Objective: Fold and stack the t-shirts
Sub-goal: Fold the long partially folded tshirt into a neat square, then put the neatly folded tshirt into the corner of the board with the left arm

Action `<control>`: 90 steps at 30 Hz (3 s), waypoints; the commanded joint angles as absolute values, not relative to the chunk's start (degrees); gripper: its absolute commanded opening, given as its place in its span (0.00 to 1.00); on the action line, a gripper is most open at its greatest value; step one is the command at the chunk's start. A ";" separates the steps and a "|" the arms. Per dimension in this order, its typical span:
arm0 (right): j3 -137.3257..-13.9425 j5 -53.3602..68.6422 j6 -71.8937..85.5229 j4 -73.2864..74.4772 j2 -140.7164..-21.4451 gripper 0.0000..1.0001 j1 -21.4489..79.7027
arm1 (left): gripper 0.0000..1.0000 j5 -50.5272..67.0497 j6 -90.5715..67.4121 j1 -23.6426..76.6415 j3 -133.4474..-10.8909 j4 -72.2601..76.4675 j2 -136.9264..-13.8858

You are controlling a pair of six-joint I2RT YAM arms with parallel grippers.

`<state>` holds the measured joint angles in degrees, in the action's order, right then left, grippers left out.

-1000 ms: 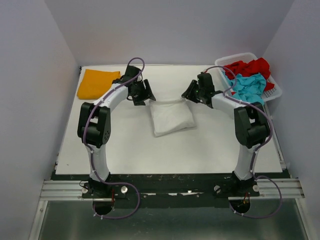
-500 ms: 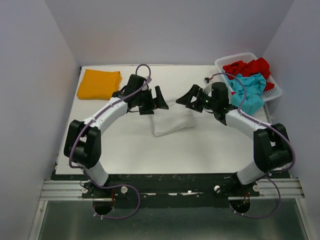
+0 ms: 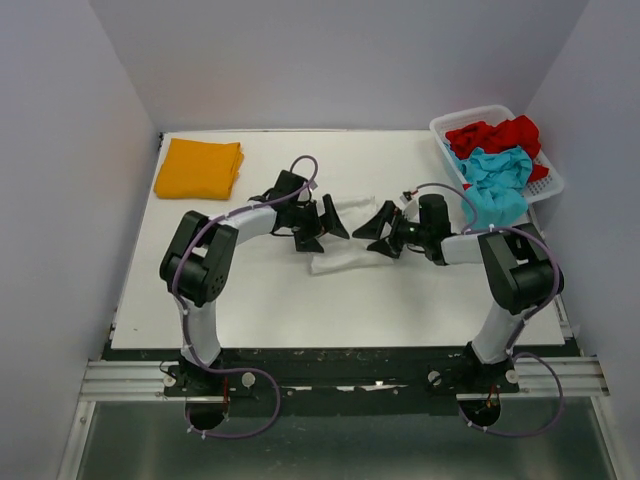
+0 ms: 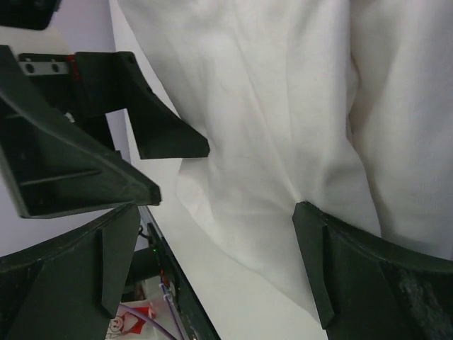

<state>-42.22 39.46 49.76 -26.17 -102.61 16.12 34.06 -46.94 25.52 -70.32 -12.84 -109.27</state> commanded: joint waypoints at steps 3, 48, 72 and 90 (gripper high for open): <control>-37.23 34.16 44.82 -22.50 -104.61 1.00 15.52 | 0.99 34.96 -46.57 24.97 -64.45 -11.01 -110.96; -31.99 24.89 42.37 -16.04 -90.53 1.00 14.77 | 0.53 22.86 -48.43 30.61 -58.66 -13.19 -107.20; -33.71 1.21 39.02 1.91 -60.72 1.00 14.77 | 0.00 -16.01 -23.33 33.83 -84.60 -40.37 -107.17; -26.62 -17.27 34.17 0.58 -48.67 1.00 14.77 | 0.00 -19.80 13.21 13.19 -107.89 -36.08 -116.91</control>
<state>-27.55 -12.80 35.90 -0.10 -47.86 14.98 -16.27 0.38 15.49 -103.33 -38.13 -114.91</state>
